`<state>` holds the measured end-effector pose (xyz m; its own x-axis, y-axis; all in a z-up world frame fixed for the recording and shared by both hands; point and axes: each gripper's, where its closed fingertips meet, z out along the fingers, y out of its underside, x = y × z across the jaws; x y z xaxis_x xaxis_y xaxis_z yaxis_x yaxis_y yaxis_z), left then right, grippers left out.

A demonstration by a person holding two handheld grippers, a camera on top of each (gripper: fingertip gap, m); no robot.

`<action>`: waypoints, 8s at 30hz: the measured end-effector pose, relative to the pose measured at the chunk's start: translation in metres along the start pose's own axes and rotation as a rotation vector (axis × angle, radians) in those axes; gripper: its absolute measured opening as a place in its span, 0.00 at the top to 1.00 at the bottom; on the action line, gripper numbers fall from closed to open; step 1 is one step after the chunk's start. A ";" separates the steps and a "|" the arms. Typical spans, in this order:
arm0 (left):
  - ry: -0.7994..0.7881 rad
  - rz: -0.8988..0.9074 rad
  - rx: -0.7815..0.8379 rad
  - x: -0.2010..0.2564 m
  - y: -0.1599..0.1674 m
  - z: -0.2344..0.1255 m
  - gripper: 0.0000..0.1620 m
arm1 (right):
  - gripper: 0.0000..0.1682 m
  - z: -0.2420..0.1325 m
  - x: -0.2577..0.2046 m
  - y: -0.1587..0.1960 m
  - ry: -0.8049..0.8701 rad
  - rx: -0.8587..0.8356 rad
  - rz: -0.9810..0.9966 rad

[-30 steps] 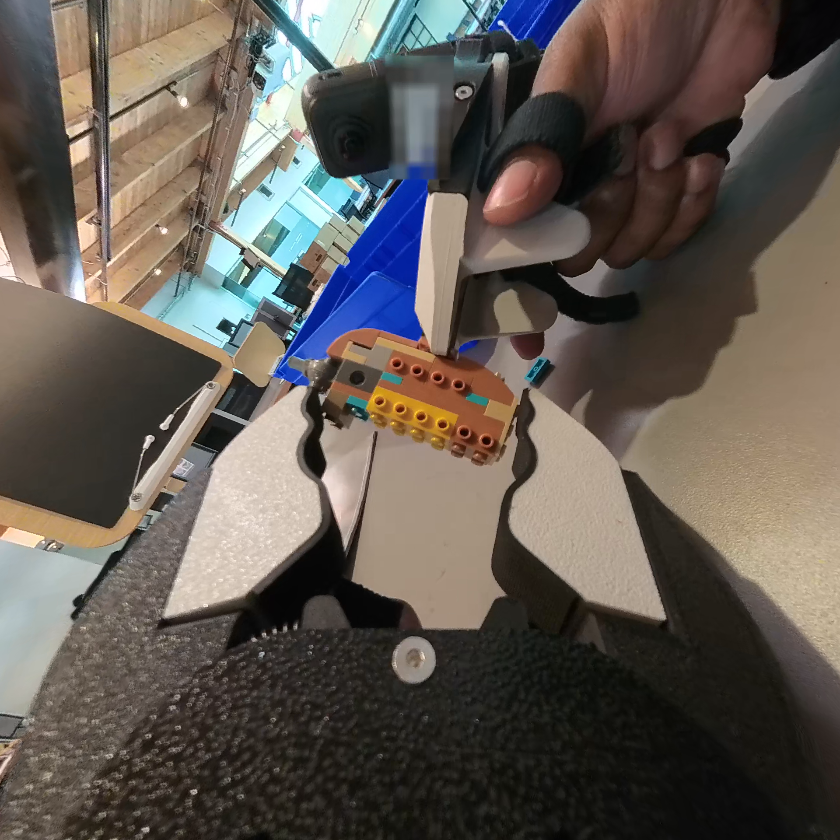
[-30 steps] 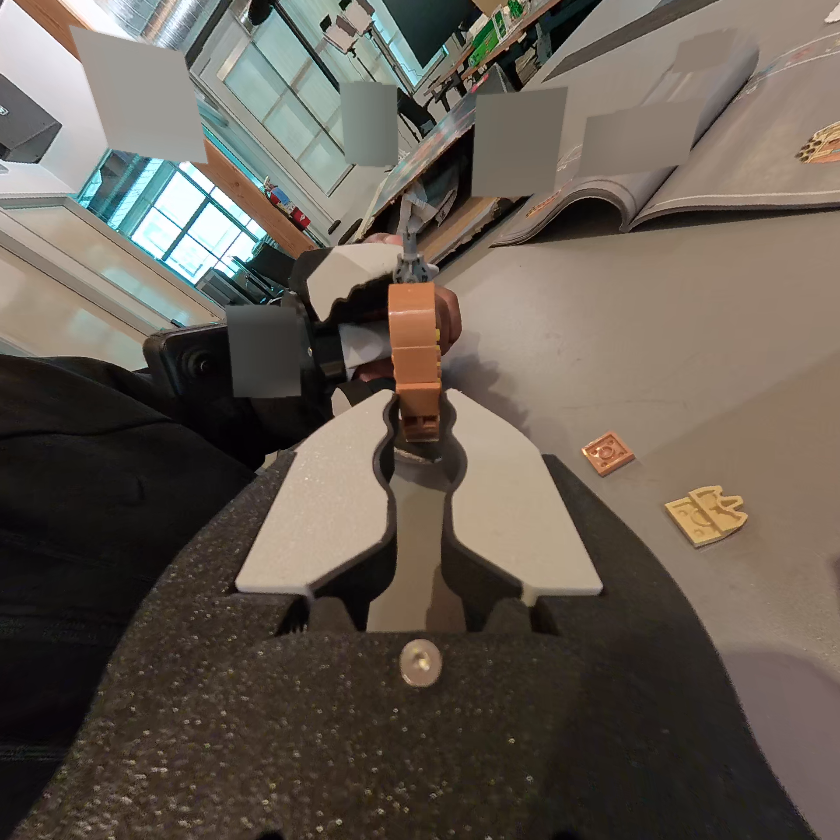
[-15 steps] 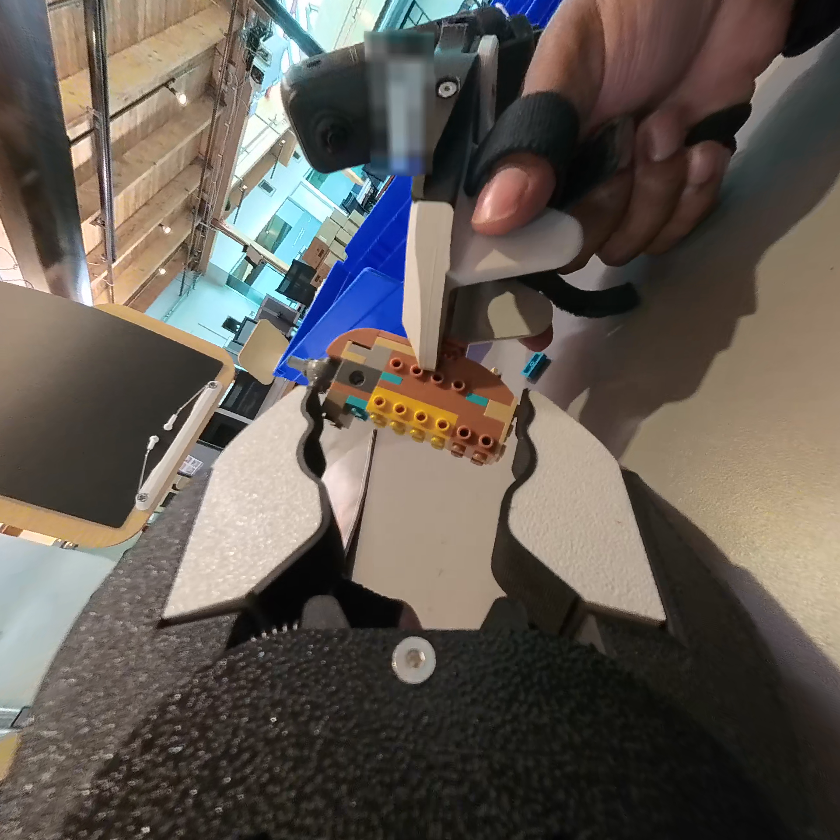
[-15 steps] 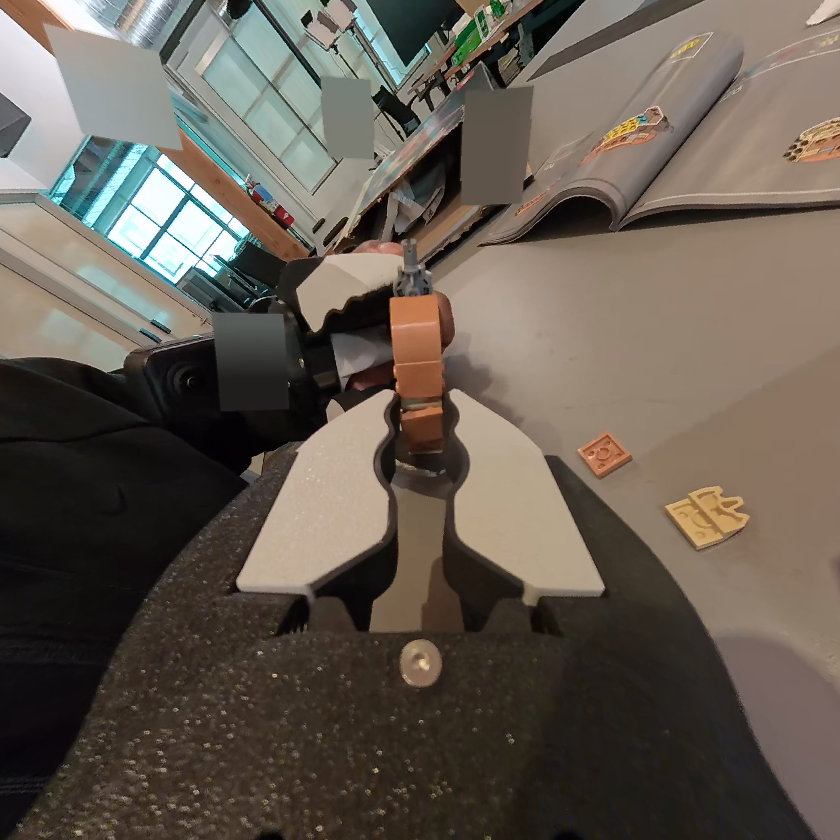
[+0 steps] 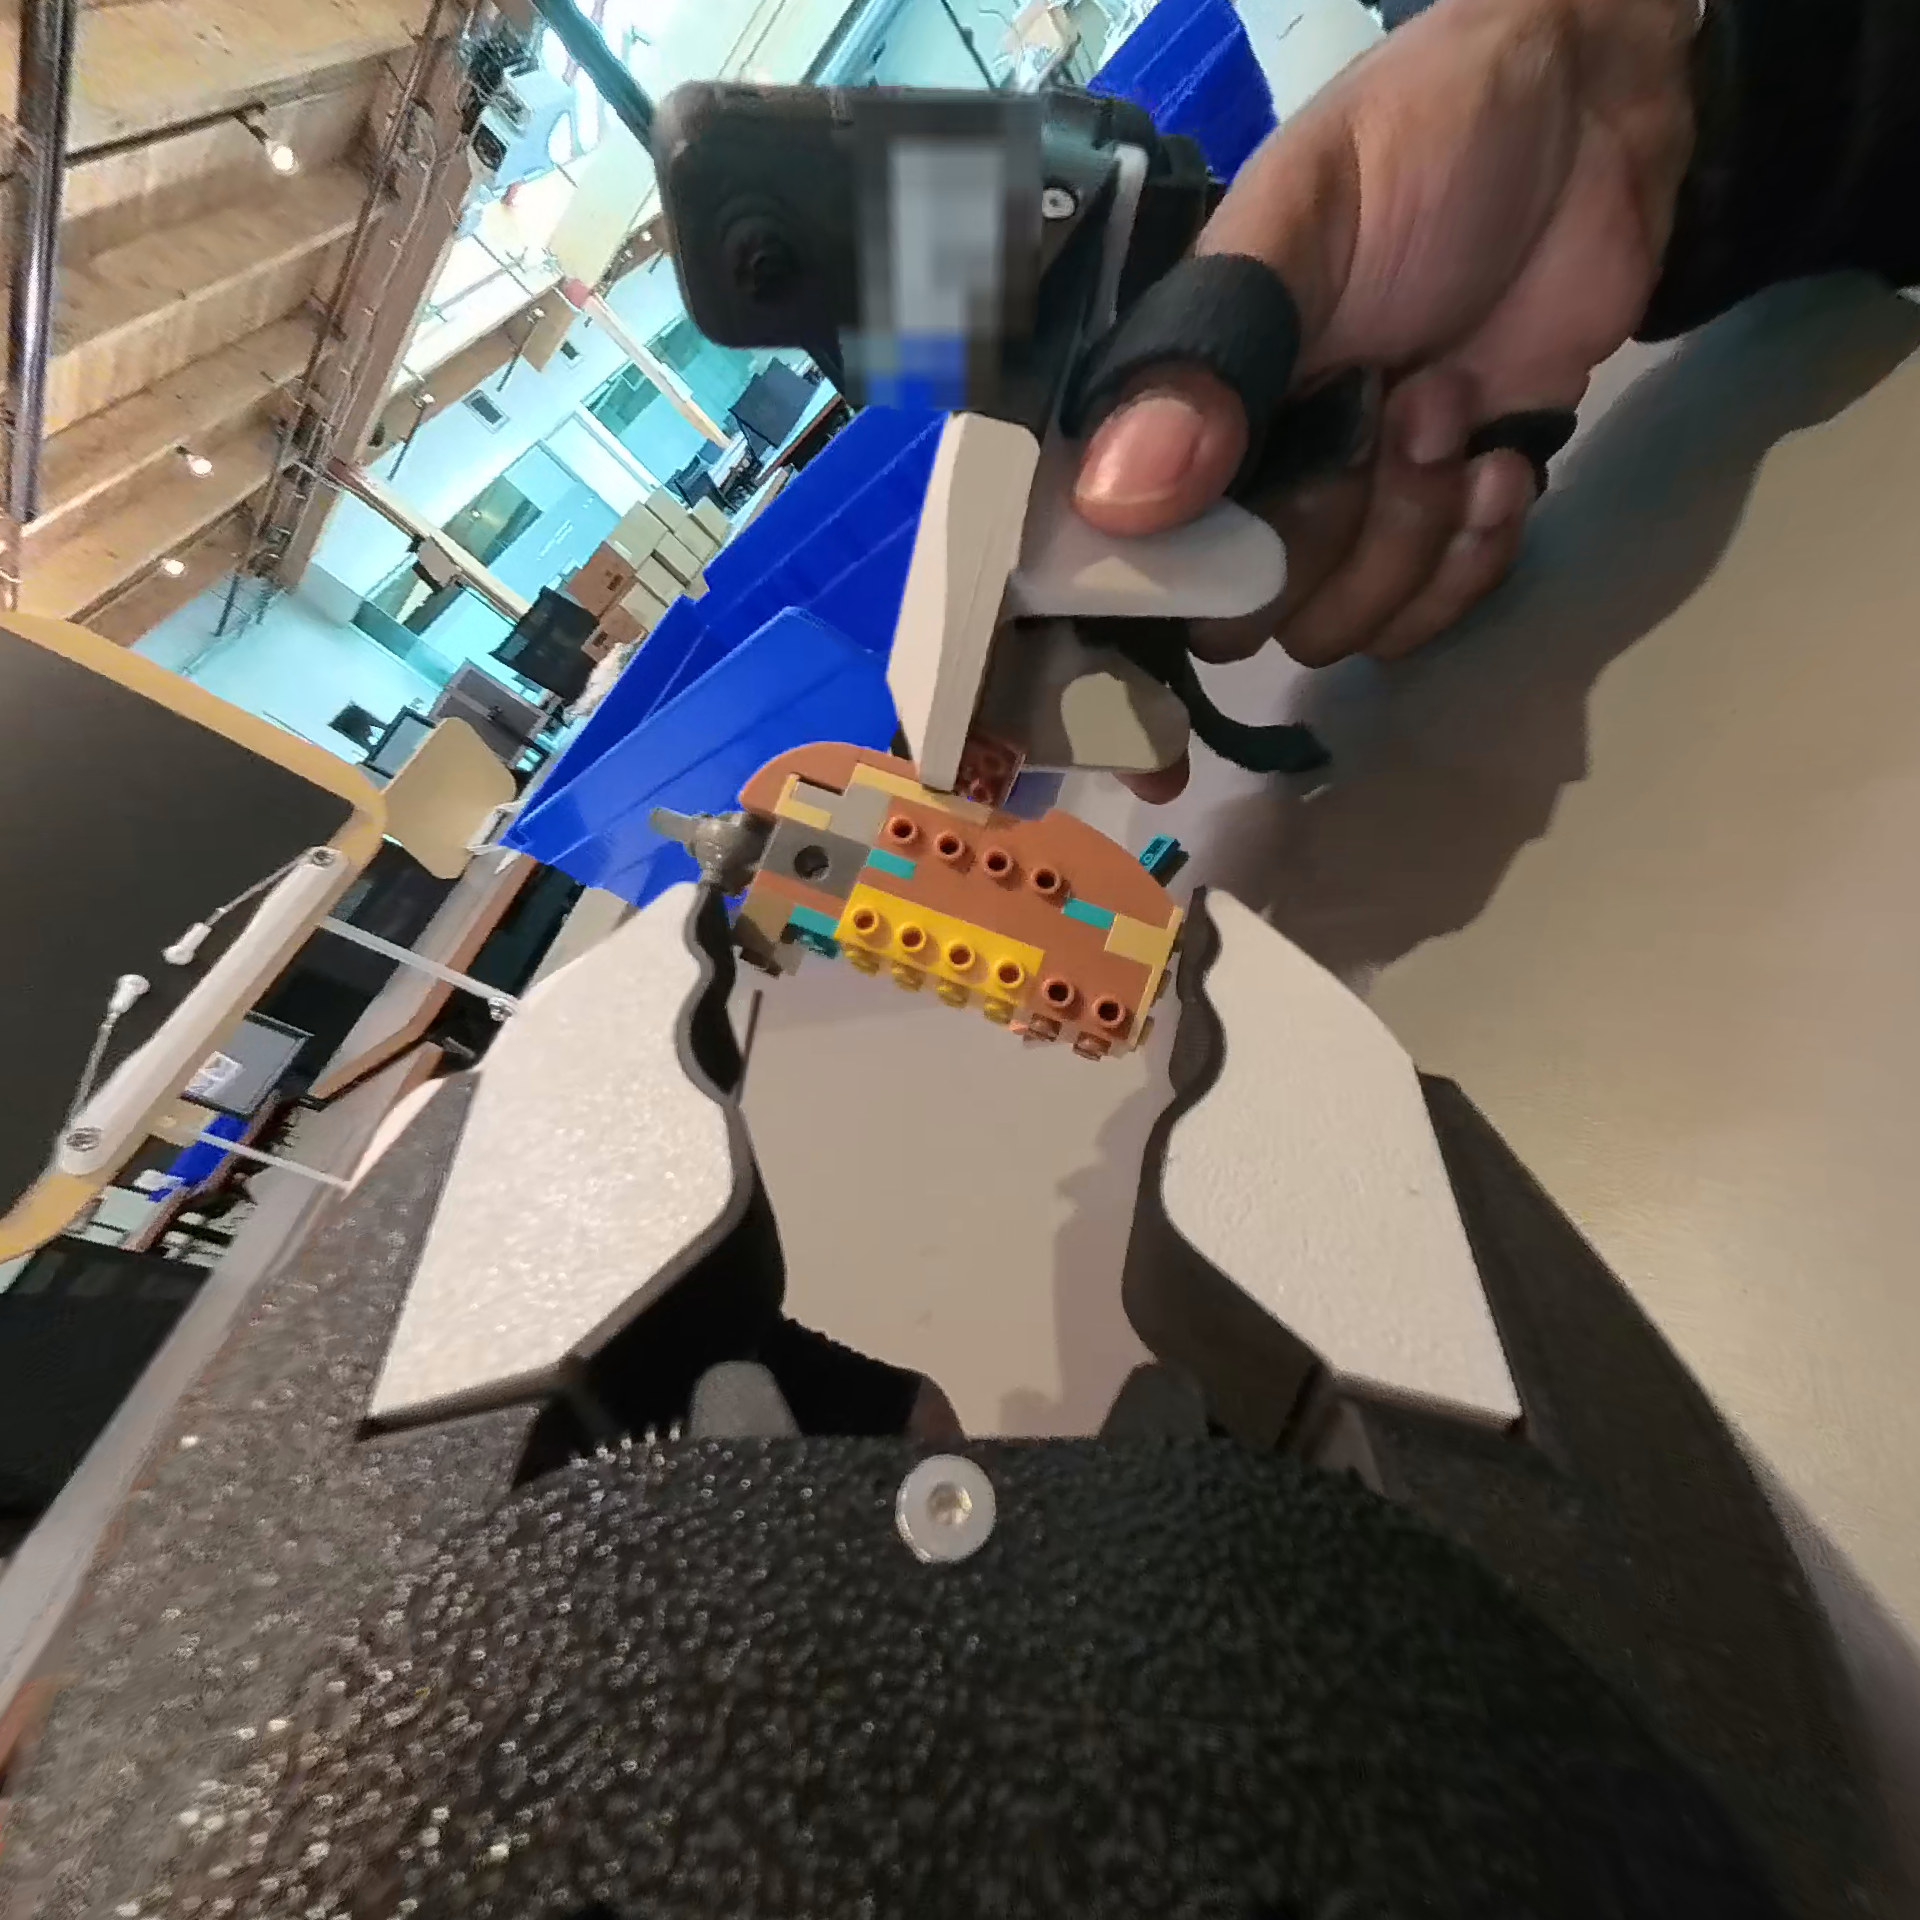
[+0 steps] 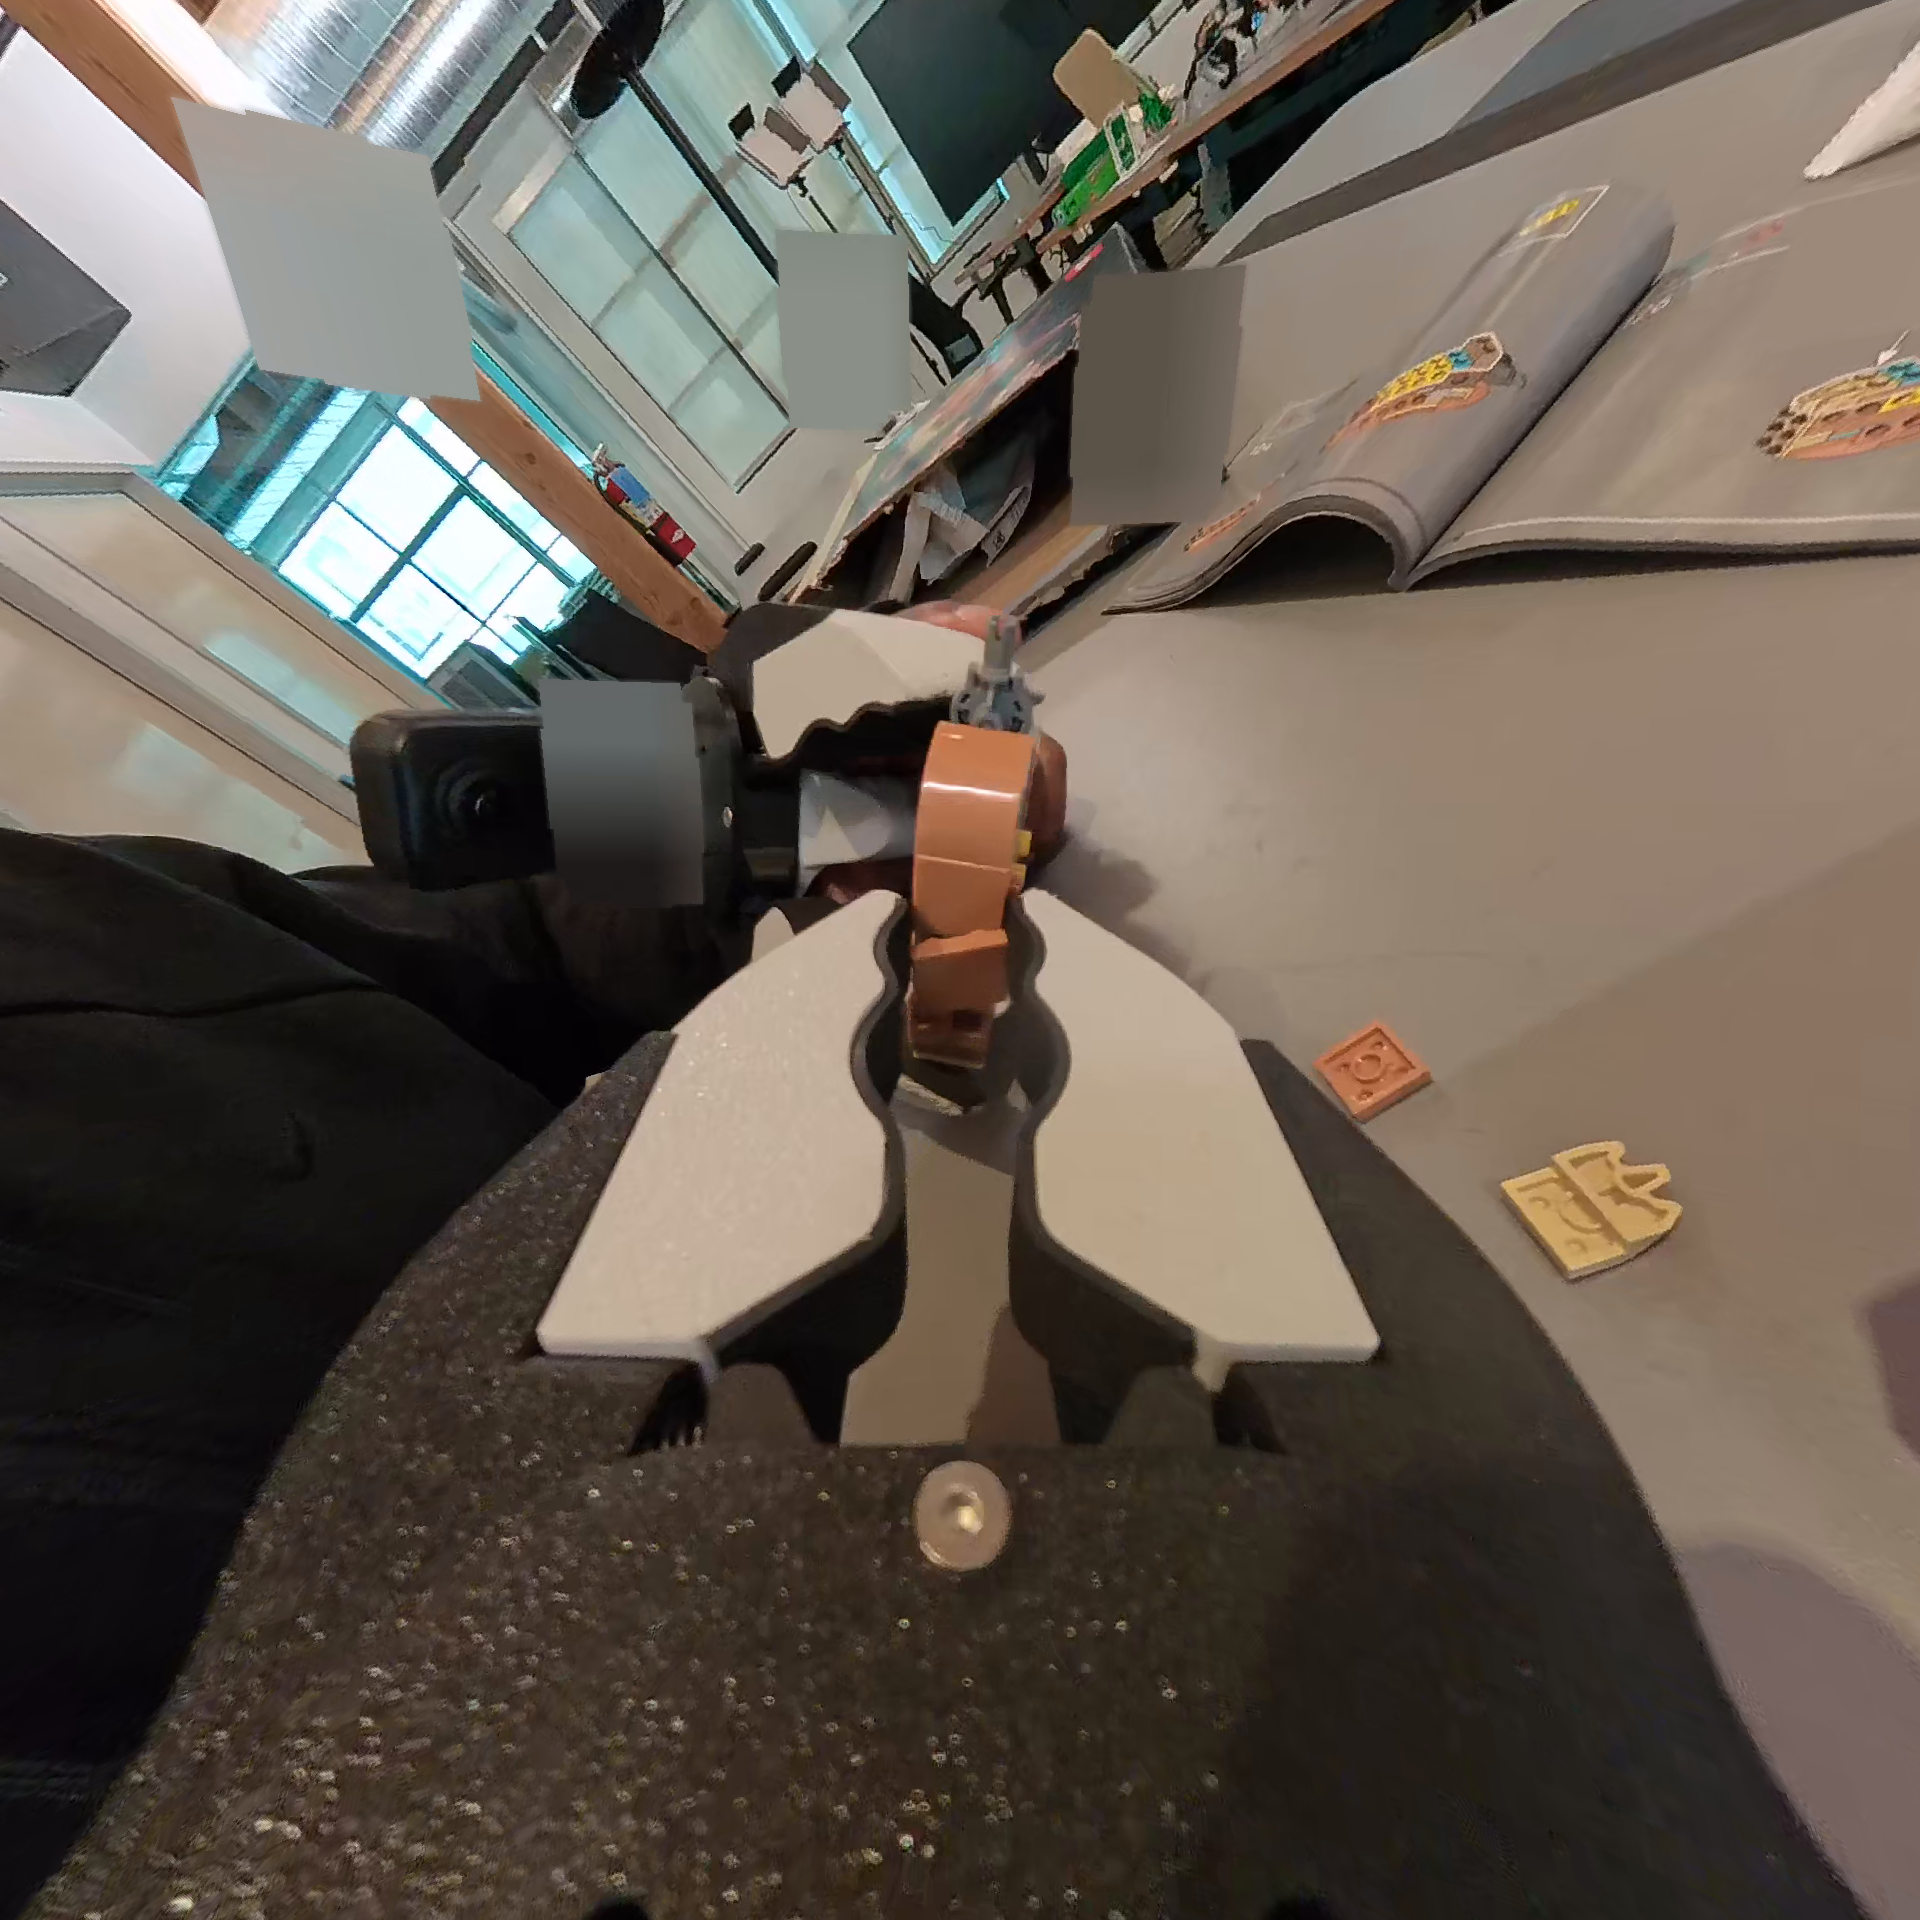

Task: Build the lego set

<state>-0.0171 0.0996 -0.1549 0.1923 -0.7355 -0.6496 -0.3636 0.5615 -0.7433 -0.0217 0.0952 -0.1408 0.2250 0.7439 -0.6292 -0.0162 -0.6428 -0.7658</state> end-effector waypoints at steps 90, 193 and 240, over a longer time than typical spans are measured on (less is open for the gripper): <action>0.267 -0.868 0.157 -0.034 -0.002 -0.023 0.87 | 0.86 -0.039 0.053 0.021 0.427 -0.364 -0.544; 0.375 -1.107 0.186 -0.024 -0.015 -0.014 0.87 | 0.81 0.012 0.004 0.011 0.029 -0.190 -0.217; 0.530 -0.382 -0.298 0.050 0.036 -0.029 0.69 | 0.72 -0.009 -0.016 -0.005 0.032 -0.190 -0.406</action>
<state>-0.0470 0.0722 -0.2090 -0.0852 -0.9876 -0.1316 -0.6074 0.1562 -0.7789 -0.0164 0.0851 -0.1257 0.2061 0.9388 -0.2761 0.2580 -0.3243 -0.9101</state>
